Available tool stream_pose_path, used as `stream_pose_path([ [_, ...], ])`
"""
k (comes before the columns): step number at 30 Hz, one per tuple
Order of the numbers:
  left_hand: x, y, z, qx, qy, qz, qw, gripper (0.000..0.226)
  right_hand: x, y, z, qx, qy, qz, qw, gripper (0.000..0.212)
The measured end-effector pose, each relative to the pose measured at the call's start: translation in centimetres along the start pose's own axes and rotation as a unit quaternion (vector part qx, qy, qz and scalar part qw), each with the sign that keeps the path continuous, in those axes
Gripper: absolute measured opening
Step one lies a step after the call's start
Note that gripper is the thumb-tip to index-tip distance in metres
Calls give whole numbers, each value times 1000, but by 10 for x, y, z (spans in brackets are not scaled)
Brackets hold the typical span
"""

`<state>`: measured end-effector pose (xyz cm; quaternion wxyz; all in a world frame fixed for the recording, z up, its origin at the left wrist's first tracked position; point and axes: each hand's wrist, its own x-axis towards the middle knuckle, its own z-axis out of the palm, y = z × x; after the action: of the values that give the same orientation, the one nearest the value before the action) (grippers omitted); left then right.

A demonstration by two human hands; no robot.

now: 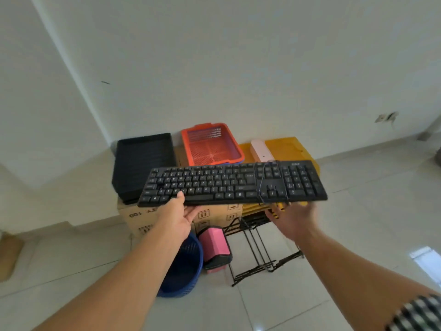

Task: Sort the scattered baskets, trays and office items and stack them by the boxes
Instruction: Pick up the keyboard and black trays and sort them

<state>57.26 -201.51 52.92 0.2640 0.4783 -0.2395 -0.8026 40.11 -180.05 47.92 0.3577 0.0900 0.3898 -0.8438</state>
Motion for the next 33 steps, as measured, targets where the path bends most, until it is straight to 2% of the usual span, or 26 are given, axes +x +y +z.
stream_pose_path([
  [4, 0, 53, 2, -24, 23, 8, 999, 28, 11, 13, 77, -63, 33, -1, 998, 56],
  [6, 8, 72, 5, -36, 31, 16, 999, 32, 25, 15, 98, -80, 49, 8, 996, 56],
  [8, 22, 89, 7, -48, 43, 27, 998, 38, 41, 13, 109, -85, 50, 13, 995, 68],
  [11, 51, 112, 12, -57, 66, 41, 995, 45, 75, 0, 114, -98, 36, 20, 994, 96],
  [14, 91, 130, 26, -58, 84, 57, 993, 44, 124, -16, 120, -128, -4, 44, 991, 101],
  [16, 125, 141, 44, -58, 100, 67, 991, 43, 165, -26, 133, -186, -12, 56, 981, 90],
  [19, 190, 151, 81, -54, 121, 66, 989, 43, 240, -35, 159, -323, 17, 51, 945, 48],
  [22, 259, 153, 118, -59, 128, 51, 989, 43, 323, -35, 172, -363, 63, 24, 930, 22],
  [27, 361, 152, 156, -69, 134, 30, 988, 39, 448, -29, 188, -345, 111, 41, 931, 13],
  [33, 442, 155, 172, -41, 176, -16, 983, 45, 546, -18, 195, -376, 118, 74, 916, 13],
])
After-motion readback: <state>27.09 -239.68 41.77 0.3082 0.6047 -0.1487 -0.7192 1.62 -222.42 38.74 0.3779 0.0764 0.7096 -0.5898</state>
